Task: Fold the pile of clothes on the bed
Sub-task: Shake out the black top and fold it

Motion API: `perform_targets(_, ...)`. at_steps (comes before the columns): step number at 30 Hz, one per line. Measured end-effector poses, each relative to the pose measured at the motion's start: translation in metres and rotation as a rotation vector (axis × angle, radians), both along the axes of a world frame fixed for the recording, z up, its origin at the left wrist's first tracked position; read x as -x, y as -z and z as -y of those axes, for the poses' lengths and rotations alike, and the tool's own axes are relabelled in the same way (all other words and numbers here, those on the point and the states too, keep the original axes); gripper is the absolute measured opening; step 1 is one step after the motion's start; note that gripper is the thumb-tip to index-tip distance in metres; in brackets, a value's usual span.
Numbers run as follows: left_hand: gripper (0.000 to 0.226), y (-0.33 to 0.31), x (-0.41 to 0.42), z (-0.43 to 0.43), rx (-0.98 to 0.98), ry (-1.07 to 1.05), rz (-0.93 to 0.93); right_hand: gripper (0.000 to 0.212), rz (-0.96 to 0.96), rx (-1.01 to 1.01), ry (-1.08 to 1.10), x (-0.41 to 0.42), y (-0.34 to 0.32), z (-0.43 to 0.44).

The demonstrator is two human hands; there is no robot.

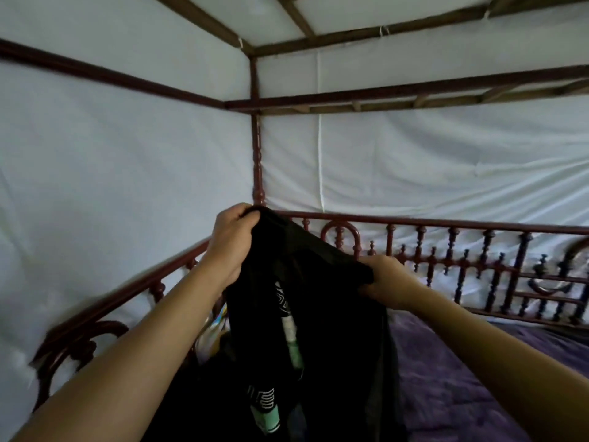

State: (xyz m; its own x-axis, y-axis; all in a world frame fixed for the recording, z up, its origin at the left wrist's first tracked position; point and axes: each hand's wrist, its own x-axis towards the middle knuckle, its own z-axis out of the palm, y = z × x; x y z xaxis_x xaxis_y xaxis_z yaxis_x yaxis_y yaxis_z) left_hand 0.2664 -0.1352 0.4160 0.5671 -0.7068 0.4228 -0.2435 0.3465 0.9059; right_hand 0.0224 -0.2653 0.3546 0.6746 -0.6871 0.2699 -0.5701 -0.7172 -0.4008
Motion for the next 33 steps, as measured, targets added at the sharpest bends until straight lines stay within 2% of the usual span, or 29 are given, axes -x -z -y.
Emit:
perform_targets(2, 0.021, -0.022, -0.011, -0.007, 0.008, -0.043, -0.017, 0.026, -0.085, -0.018, 0.145, 0.009, 0.005, 0.01)
perform_targets(3, 0.019, -0.03, -0.016, -0.012, -0.006, -0.062, -0.016, 0.028, -0.053, -0.091, 0.212, 0.014, 0.003, 0.014)
perform_targets(5, 0.019, -0.036, -0.027, -0.018, -0.067, -0.101, 0.043, 0.03, 0.227, -0.34, 0.301, 0.023, -0.013, 0.019)
perform_targets(7, 0.017, -0.032, -0.031, -0.022, -0.148, -0.134, 0.162, 0.022, 0.502, -0.523, 0.315, 0.022, -0.039, 0.016)
perform_targets(10, 0.016, -0.018, -0.031, -0.021, -0.232, -0.14, 0.285, 0.019, 0.682, -0.601, 0.231, 0.005, -0.082, -0.001)
perform_targets(13, 0.029, 0.004, -0.023, -0.021, -0.276, -0.147, 0.22, 0.018, 0.732, -0.502, 0.182, -0.012, -0.115, -0.011)
perform_targets(16, 0.023, 0.019, -0.009, -0.02, -0.296, -0.07, 0.034, 0.016, 0.665, -0.356, 0.171, -0.018, -0.134, -0.007)
perform_targets(18, 0.01, 0.024, 0.0, -0.022, -0.302, 0.015, 0.119, 0.015, 0.555, -0.217, 0.184, -0.017, -0.138, -0.001)
perform_targets(19, 0.026, 0.026, 0.003, -0.023, -0.334, 0.05, 0.251, 0.015, 0.5, -0.143, 0.195, -0.014, -0.139, 0.002)
perform_targets(21, 0.063, 0.032, 0.008, -0.025, -0.508, 0.005, 0.66, 0.013, 0.426, -0.053, 0.213, -0.007, -0.139, 0.009)
perform_targets(22, 0.069, 0.036, 0.012, -0.025, -0.573, -0.104, 0.872, 0.012, 0.395, -0.03, 0.219, -0.003, -0.14, 0.013)
perform_targets(23, 0.067, 0.039, 0.014, -0.023, -0.586, -0.218, 0.992, 0.01, 0.358, -0.002, 0.226, 0.001, -0.139, 0.016)
perform_targets(24, 0.057, 0.039, 0.014, -0.019, -0.566, -0.309, 1.006, 0.008, 0.315, 0.033, 0.23, 0.005, -0.138, 0.019)
perform_targets(26, 0.04, 0.033, 0.009, -0.013, -0.493, -0.397, 0.827, 0.005, 0.23, 0.094, 0.222, 0.013, -0.132, 0.024)
perform_targets(29, 0.028, 0.014, -0.006, -0.012, -0.403, -0.36, 0.624, 0.008, 0.033, 0.159, 0.21, 0.031, -0.118, 0.032)
perform_targets(31, 0.029, 0.0, -0.013, -0.014, -0.343, -0.355, 0.621, 0.011, -0.191, 0.205, 0.241, 0.044, -0.106, 0.037)
perform_targets(33, 0.027, -0.011, -0.012, -0.016, -0.267, -0.323, 0.646, 0.019, -0.218, 0.101, 0.24, 0.053, -0.093, 0.041)
